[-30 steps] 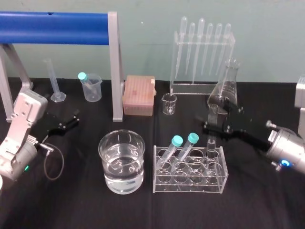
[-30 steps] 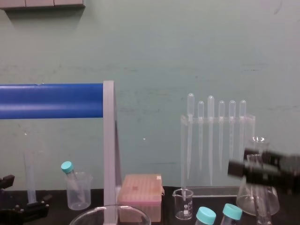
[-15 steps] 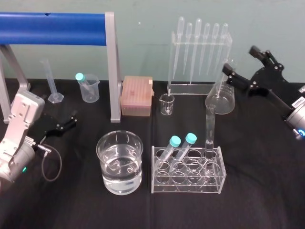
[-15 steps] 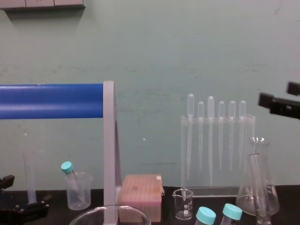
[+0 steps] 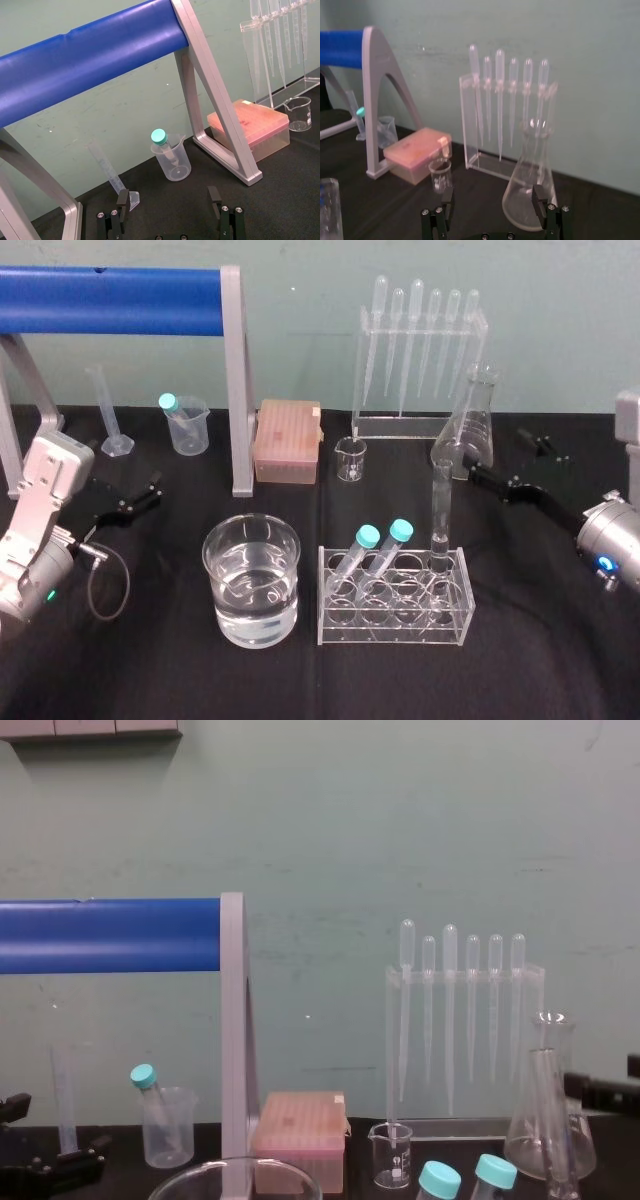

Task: Hold the test tube with one hand and immerse one end into the beaker, then return it to the test tube rack.

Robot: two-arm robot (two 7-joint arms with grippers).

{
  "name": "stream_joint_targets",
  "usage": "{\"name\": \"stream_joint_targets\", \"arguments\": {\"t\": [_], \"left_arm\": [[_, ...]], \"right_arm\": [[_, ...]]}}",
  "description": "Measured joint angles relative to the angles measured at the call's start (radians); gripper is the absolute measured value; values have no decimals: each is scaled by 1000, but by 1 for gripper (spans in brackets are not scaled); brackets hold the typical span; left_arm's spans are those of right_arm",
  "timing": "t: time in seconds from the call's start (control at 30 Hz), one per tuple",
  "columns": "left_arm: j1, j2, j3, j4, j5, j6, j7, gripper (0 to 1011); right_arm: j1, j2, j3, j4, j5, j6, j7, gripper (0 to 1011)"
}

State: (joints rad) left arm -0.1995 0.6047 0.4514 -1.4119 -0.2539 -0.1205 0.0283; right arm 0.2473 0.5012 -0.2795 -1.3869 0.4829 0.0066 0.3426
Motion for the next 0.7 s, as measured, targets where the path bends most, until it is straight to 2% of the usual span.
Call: {"name": "stream_joint_targets", "arguments": {"t": [0.17, 0.7], "left_arm": [[0, 0, 0, 0, 0, 0, 0, 1000], [0, 0, 0, 0, 0, 0, 0, 1000]], "right_arm": [[-10, -17, 2, 18, 0, 4, 15, 1000], [-8, -13, 2, 14, 0, 3, 14, 1000]]}}
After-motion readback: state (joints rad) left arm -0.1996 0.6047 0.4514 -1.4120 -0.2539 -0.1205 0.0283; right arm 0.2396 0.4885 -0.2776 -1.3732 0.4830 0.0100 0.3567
